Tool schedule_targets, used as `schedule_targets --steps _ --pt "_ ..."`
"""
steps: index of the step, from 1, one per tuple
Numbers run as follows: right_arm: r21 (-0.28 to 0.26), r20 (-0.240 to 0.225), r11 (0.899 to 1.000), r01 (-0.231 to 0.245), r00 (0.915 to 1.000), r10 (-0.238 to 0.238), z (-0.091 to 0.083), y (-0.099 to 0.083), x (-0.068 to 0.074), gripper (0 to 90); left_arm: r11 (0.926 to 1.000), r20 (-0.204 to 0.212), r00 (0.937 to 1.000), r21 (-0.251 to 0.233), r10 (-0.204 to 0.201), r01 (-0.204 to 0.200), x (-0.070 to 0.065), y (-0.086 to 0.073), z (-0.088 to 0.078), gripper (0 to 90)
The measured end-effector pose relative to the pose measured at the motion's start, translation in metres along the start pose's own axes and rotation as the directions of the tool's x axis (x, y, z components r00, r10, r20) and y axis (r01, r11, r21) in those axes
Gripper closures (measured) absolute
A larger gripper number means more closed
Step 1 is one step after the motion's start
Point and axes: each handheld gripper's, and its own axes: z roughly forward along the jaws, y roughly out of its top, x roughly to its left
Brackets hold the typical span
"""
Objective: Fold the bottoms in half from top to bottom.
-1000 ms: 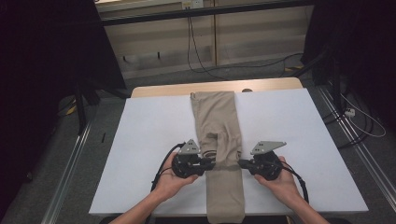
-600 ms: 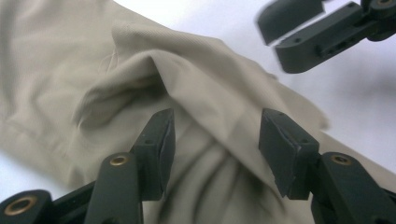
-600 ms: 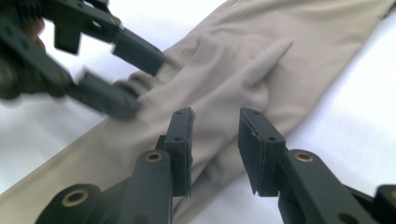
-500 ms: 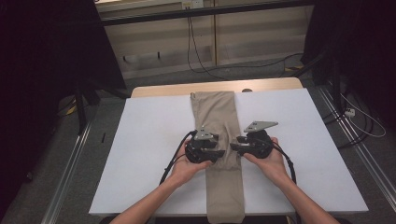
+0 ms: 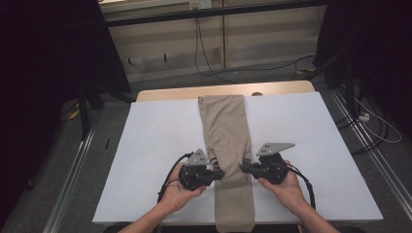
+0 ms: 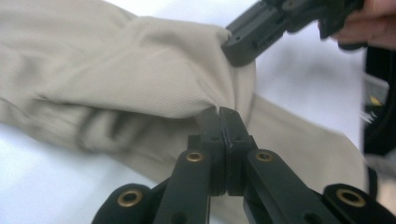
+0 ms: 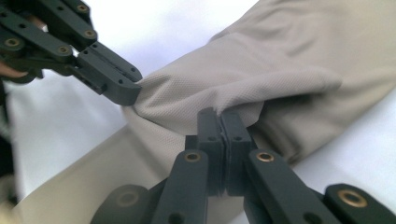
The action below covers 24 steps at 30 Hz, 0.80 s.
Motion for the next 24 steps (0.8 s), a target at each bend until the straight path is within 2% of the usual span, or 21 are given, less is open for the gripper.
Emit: schedule_targets --steps 4,7,9,10,11,13,15,17,20,22,24 --pt "0.051 -0.015 0.999 -0.002 0.9999 0.003 -0.004 -0.016 0.014 88.2 0.9993 0.041 0.9992 0.037 0.003 -0.005 -0.013 -0.012 0.000 88.5" --pt "0.070 -0.018 0.998 0.000 0.9998 0.001 -0.009 -0.026 0.021 88.2 0.9986 0.074 0.9973 0.052 0.007 -0.011 -0.016 -0.020 -0.008 85.4" --pt "0.076 -0.024 0.997 -0.003 0.9997 0.005 -0.013 -0.032 0.025 88.3 0.9989 0.047 0.9989 0.045 0.007 -0.010 -0.014 -0.024 -0.014 78.2" --pt "0.088 -0.028 0.996 0.003 0.9996 -0.001 -0.014 -0.035 0.027 87.8 0.9993 0.016 0.9998 0.036 0.007 -0.008 -0.012 -0.025 -0.016 74.8" --pt "0.104 -0.027 0.995 0.006 0.9996 -0.003 -0.014 -0.037 0.029 87.1 0.9992 -0.017 0.9996 0.035 0.020 -0.020 -0.009 -0.024 -0.018 70.6" --pt "0.120 -0.045 0.993 0.010 0.9990 -0.004 -0.015 -0.042 0.032 84.5 0.9998 -0.052 0.9986 0.014 0.012 -0.011 0.001 -0.021 -0.017 64.9" --pt "0.124 -0.038 0.992 0.010 0.9993 -0.006 -0.018 -0.042 0.033 79.0 1.0000 -0.088 0.9961 0.005 -0.001 0.001 0.009 -0.015 -0.013 53.6" --pt "0.098 -0.017 0.995 0.013 0.9998 -0.012 -0.023 -0.038 0.030 75.6 0.9999 -0.099 0.9950 0.010 0.007 -0.007 0.015 -0.009 -0.007 50.5" --pt "0.046 0.032 0.999 0.003 0.9995 -0.005 -0.027 -0.029 0.016 73.1 0.9996 -0.117 0.9927 0.007 0.027 -0.027 0.017 0.001 0.005 49.0" --pt "0.033 0.073 0.999 -0.003 0.9973 0.001 -0.022 -0.024 0.004 67.9 0.9995 -0.118 0.9925 0.005 0.032 -0.032 0.018 0.006 0.012 49.1" --pt "0.043 0.087 0.999 -0.004 0.9962 0.000 -0.013 -0.021 -0.007 64.0 0.9997 -0.120 0.9925 0.004 0.026 -0.026 0.021 0.010 0.019 49.1"
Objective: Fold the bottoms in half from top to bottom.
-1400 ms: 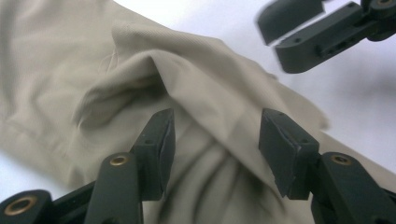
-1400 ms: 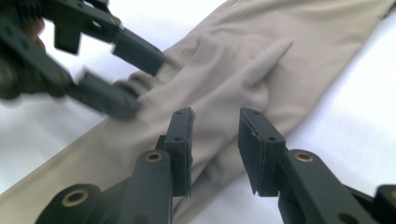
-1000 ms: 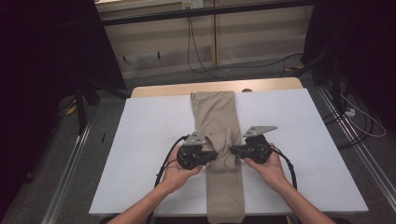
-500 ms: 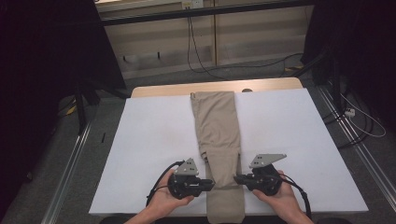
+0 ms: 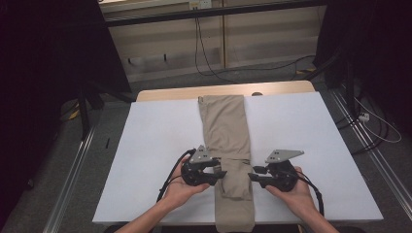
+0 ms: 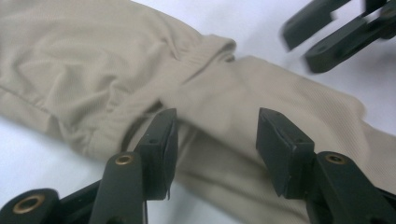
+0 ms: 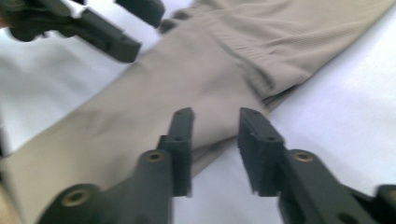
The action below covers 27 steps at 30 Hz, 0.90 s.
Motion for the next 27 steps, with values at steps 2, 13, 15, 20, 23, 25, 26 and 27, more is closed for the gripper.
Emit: schedule_targets --steps 2,13,15,20,23,25,26,27 --pt "0.018 0.023 1.000 0.003 0.9997 -0.003 0.011 0.003 -0.007 61.1 0.9998 -0.003 0.9999 0.013 0.014 -0.014 -0.001 0.001 0.007 49.9" --pt "0.064 0.017 0.996 0.061 0.9980 -0.062 0.032 0.004 0.001 86.0 0.9972 0.036 0.9993 0.074 -0.008 0.005 -0.006 -0.011 0.018 90.0" --pt "0.067 -0.010 0.995 0.067 0.9977 -0.067 0.027 0.000 0.007 86.8 0.9971 0.067 0.9978 0.076 0.001 -0.006 -0.011 -0.013 0.012 90.0" --pt "0.062 -0.075 0.995 0.078 0.9945 -0.073 0.008 -0.012 0.029 87.0 0.9968 0.129 0.9916 0.077 0.013 -0.023 -0.030 -0.025 -0.009 90.0" --pt "0.061 -0.108 0.995 0.082 0.9913 -0.076 -0.003 -0.023 0.043 86.9 0.9945 0.163 0.9859 0.091 0.037 -0.052 -0.045 -0.036 -0.017 90.0" --pt "0.064 -0.132 0.995 0.079 0.9888 -0.070 -0.007 -0.030 0.052 86.8 0.9932 0.183 0.9819 0.094 0.051 -0.069 -0.054 -0.041 -0.022 90.0" --pt "0.072 -0.144 0.994 0.082 0.9871 -0.071 -0.009 -0.034 0.057 86.7 0.9932 0.192 0.9802 0.095 0.048 -0.067 -0.058 -0.043 -0.025 90.0" --pt "0.083 -0.157 0.993 0.088 0.9848 -0.074 -0.009 -0.037 0.061 86.4 0.9927 0.207 0.9769 0.093 0.055 -0.076 -0.063 -0.045 -0.028 90.0"
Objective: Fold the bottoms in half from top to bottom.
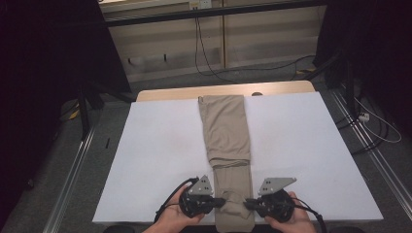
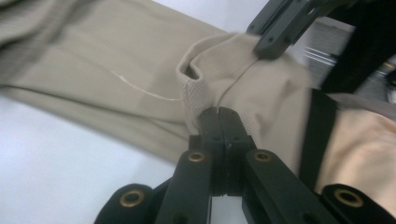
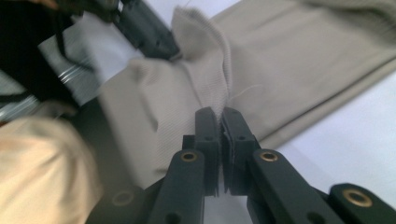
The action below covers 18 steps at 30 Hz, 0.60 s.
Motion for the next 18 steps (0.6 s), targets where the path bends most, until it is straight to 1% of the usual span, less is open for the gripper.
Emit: schedule_targets --steps 1,2,3,4,5,6,7,9,10,11,12,13,14,15,17,18 --pt "0.003 -0.010 1.000 0.003 0.9999 -0.003 -0.001 -0.002 0.005 85.9 0.9999 0.012 0.9998 0.002 0.013 -0.013 -0.005 -0.002 -0.003 90.0" --pt "0.001 -0.022 1.000 0.009 0.9997 -0.009 -0.002 -0.004 0.009 84.8 0.9999 0.027 0.9995 -0.004 0.014 -0.014 -0.009 -0.004 -0.006 90.0" --pt "-0.001 -0.037 1.000 0.017 0.9992 -0.017 -0.004 -0.005 0.012 82.0 0.9995 0.035 0.9989 -0.002 0.031 -0.031 -0.013 -0.006 -0.009 90.0" --pt "-0.006 -0.051 1.000 0.024 0.9984 -0.025 -0.006 -0.005 0.015 76.7 0.9992 0.053 0.9979 -0.011 0.038 -0.038 -0.017 -0.009 -0.012 90.0" --pt "-0.017 -0.067 1.000 0.026 0.9974 -0.028 -0.008 -0.005 0.016 72.3 0.9988 0.054 0.9976 -0.025 0.043 -0.042 -0.019 -0.012 -0.015 90.0" --pt "-0.021 -0.069 1.000 0.020 0.9974 -0.021 -0.010 -0.003 0.015 68.4 0.9988 0.057 0.9978 -0.034 0.035 -0.033 -0.020 -0.016 -0.017 90.0" --pt "-0.031 -0.068 0.999 0.013 0.9976 -0.016 -0.012 0.000 0.013 65.2 0.9988 0.063 0.9973 -0.035 0.037 -0.035 -0.019 -0.019 -0.019 89.8" --pt "-0.064 -0.060 0.998 -0.004 0.9982 0.000 -0.015 0.006 0.005 61.2 0.9988 0.060 0.9978 -0.041 0.029 -0.027 -0.016 -0.020 -0.023 87.1" --pt "-0.077 -0.057 0.997 -0.021 0.9983 0.016 -0.016 0.009 0.000 62.7 0.9985 0.062 0.9980 -0.054 0.011 -0.008 -0.014 -0.019 -0.024 85.0" --pt "-0.091 -0.044 0.995 -0.038 0.9985 0.034 -0.017 0.013 -0.005 66.2 0.9971 0.076 0.9970 -0.076 0.011 -0.005 -0.012 -0.018 -0.026 84.7" --pt "-0.097 -0.024 0.994 -0.051 0.9985 0.049 -0.015 0.016 -0.011 69.2 0.9963 0.088 0.9960 -0.085 0.014 -0.007 -0.011 -0.016 -0.027 84.1" --pt "-0.084 -0.002 0.995 -0.055 0.9985 0.055 -0.012 0.018 -0.016 73.5 0.9961 0.088 0.9958 -0.087 0.023 -0.015 -0.010 -0.015 -0.028 84.1" --pt "-0.064 0.032 0.997 -0.044 0.9984 0.046 -0.006 0.020 -0.021 75.0 0.9957 0.084 0.9962 -0.092 0.022 -0.014 -0.009 -0.014 -0.028 84.4" --pt "-0.044 0.056 0.999 -0.032 0.9978 0.034 0.001 0.022 -0.025 75.1 0.9958 0.083 0.9964 -0.092 0.015 -0.007 -0.008 -0.014 -0.028 84.3" --pt "0.007 0.038 1.000 -0.016 0.9992 0.015 0.015 0.022 -0.024 76.1 0.9947 0.066 0.9978 -0.102 -0.006 0.012 -0.005 -0.014 -0.028 84.0" --pt "0.027 0.049 1.000 0.009 0.9987 -0.010 0.021 0.021 -0.020 75.0 0.9934 0.047 0.9987 -0.111 -0.022 0.027 -0.003 -0.014 -0.029 81.6"
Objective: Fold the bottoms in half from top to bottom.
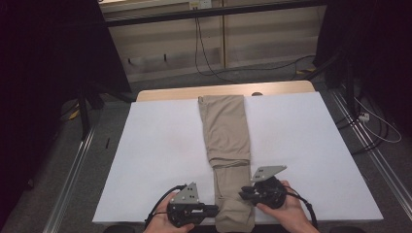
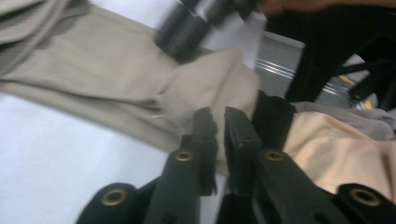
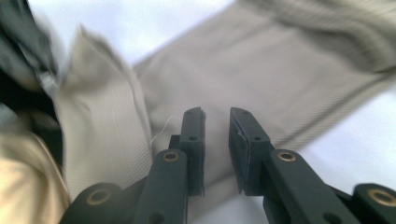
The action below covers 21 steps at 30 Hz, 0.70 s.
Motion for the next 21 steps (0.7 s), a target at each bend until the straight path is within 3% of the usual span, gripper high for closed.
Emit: schedule_targets --steps 1,4,6,9,11,15,18,21 --pt "-0.011 0.007 1.000 0.028 0.9996 -0.028 0.001 0.000 0.005 74.6 0.9999 -0.024 0.9996 -0.003 -0.016 0.016 0.003 0.001 -0.001 76.7" --pt "-0.005 -0.060 0.998 0.070 0.9957 -0.070 0.000 -0.002 0.020 76.2 0.9993 -0.086 0.9959 -0.030 -0.026 0.024 0.015 0.006 0.000 76.7" --pt "-0.009 -0.055 0.994 0.109 0.9925 -0.109 0.000 -0.007 0.031 74.3 0.9992 -0.114 0.9930 -0.033 -0.028 0.025 0.024 0.010 0.004 77.1" --pt "-0.001 -0.104 0.994 0.109 0.9886 -0.109 -0.004 -0.011 0.038 74.5 0.9999 -0.158 0.9874 -0.003 0.011 -0.012 0.031 0.014 0.019 79.5" --pt "-0.009 -0.119 0.994 0.113 0.9865 -0.113 -0.006 -0.014 0.041 73.5 0.9995 -0.152 0.9880 0.022 0.026 -0.023 0.030 0.017 0.026 78.7" --pt "-0.006 -0.149 0.995 0.097 0.9840 -0.097 -0.009 -0.018 0.042 66.8 0.9952 -0.074 0.9932 0.046 0.090 -0.087 0.013 0.017 0.033 74.9" --pt "0.001 -0.116 0.995 0.104 0.9879 -0.103 -0.012 -0.018 0.043 62.2 0.9901 -0.030 0.9929 0.085 0.115 -0.112 0.000 0.009 0.033 78.4" --pt "-0.011 -0.078 0.996 0.089 0.9929 -0.089 -0.016 -0.020 0.037 57.7 0.9866 -0.015 0.9905 0.092 0.137 -0.135 -0.011 0.003 0.032 78.0"
